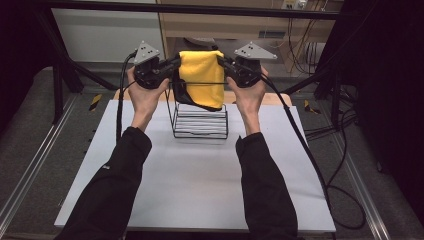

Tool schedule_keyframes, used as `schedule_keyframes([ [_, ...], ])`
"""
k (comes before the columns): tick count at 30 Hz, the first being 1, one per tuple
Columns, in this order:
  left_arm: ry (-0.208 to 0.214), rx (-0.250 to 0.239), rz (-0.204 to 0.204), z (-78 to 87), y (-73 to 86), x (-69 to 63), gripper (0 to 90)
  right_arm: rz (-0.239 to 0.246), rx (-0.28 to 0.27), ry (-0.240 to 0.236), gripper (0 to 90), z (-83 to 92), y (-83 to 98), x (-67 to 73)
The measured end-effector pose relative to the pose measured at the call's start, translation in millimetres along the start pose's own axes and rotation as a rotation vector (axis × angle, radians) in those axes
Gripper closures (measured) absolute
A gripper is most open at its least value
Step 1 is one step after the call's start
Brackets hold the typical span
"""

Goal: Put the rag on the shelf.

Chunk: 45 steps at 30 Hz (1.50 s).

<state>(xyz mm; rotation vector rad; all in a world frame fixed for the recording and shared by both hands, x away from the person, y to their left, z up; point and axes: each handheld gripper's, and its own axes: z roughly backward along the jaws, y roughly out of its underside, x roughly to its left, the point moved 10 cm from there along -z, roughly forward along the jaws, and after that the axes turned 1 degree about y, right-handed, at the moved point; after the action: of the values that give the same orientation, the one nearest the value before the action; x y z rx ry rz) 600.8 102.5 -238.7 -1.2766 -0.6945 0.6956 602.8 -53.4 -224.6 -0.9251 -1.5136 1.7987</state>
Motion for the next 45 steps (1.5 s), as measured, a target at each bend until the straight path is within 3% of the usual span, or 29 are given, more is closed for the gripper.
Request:
schedule_keyframes([
  [7, 0.014, 0.024, 0.001, -1.2, 13.0, -3.4, 81.8, 0.01, 0.03, -0.003, 83.5, -1.2, 12.0, 0.2],
  [12, 0.028, -0.03, -0.002, 8.8, -2.6, -3.8, 81.8, -0.003, -0.024, -0.025, 83.5, 4.2, 1.7, 1.8],
  [16, 0.035, -0.04, -0.022, 16.2, -11.4, -8.1, 81.8, -0.003, -0.056, -0.035, 83.4, 11.1, -7.0, 3.4],
  [26, 0.049, -0.052, -0.038, 31.2, -19.1, -13.2, 81.7, 0.025, -0.063, -0.076, 83.2, 25.7, -14.5, 12.9],
  [32, 0.08, -0.043, -0.033, 40.8, -16.2, -18.0, 81.5, 0.053, -0.04, -0.113, 83.0, 35.4, -14.7, 20.2],
  [36, 0.117, -0.008, -0.026, 47.6, -9.8, -22.7, 81.1, 0.071, -0.002, -0.135, 82.7, 42.5, -11.5, 26.2],
  [45, 0.139, 0.057, -0.03, 57.7, 8.1, -32.1, 80.2, 0.044, 0.087, -0.19, 82.2, 53.9, 2.4, 39.6],
])
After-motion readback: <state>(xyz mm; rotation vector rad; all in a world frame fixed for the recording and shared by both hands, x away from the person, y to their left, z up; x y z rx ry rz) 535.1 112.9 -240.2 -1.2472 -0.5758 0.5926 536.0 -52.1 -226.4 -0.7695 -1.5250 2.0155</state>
